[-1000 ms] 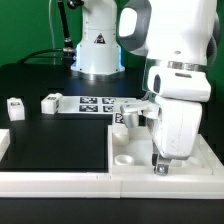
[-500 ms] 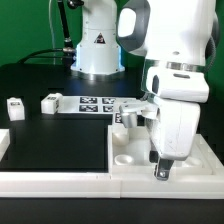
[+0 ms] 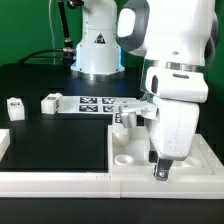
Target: Assemble square table
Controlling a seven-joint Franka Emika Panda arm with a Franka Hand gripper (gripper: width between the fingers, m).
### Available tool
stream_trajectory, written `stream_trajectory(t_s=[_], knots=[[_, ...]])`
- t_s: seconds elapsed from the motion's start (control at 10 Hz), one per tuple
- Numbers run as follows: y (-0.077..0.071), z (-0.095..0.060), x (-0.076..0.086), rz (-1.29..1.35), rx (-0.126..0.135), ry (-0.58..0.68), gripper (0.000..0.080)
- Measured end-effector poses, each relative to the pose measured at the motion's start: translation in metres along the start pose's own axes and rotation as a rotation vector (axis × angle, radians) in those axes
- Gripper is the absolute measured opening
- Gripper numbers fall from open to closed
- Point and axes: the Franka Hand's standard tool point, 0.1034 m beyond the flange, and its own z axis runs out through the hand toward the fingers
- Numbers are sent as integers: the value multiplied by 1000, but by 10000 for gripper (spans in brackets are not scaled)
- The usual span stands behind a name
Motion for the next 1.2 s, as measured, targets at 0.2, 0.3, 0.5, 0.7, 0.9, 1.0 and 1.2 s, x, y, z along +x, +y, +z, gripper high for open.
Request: stream_trajectory(t_s=[0.2, 0.3, 0.5, 0.7, 0.9, 1.0, 1.2], knots=[[2, -20, -27, 6, -3, -16, 649], [-1, -35, -47, 20, 4, -29, 649], [-3, -44, -65, 99, 5, -39, 649], [-3, -42, -63, 251, 2, -38, 649], [-4, -42, -63, 372, 1, -37, 649], [-3, -43, -65, 422, 1, -40, 649], [-6, -59, -104, 530, 17, -46, 649]])
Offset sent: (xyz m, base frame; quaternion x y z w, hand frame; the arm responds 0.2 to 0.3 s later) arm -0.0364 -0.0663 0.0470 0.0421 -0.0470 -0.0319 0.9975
